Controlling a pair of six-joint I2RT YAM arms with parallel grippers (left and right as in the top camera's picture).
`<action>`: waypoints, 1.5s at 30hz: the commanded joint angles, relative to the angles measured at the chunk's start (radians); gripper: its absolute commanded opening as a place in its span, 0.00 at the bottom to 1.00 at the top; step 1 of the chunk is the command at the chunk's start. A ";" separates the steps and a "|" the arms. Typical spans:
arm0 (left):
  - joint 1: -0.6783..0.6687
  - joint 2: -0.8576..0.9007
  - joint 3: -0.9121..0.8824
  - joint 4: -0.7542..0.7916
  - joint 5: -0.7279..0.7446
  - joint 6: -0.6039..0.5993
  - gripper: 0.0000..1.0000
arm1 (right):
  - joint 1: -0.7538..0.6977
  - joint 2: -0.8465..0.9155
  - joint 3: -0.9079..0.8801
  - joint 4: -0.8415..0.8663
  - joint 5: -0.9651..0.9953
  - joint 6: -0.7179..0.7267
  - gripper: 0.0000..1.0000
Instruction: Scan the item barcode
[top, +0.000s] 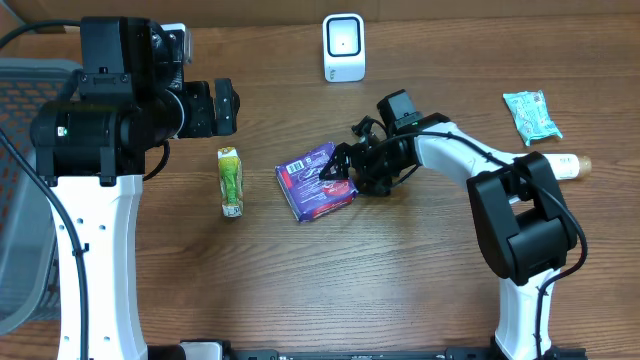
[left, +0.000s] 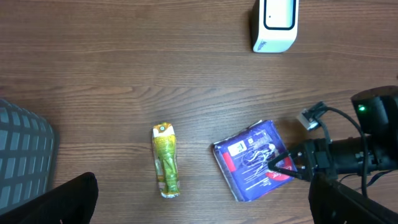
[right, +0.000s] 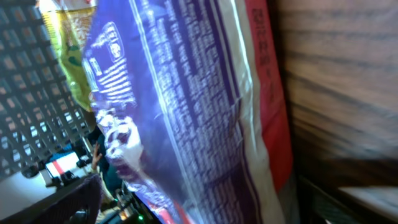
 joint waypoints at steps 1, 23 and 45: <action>-0.002 0.008 0.010 0.002 0.000 0.008 0.99 | 0.008 0.032 -0.010 0.005 0.039 0.069 0.93; -0.002 0.008 0.010 0.002 0.000 0.008 1.00 | -0.023 -0.095 0.002 0.063 0.140 0.020 0.04; -0.002 0.008 0.010 0.002 0.000 0.008 1.00 | -0.037 -0.657 0.007 -0.058 0.580 -0.054 0.04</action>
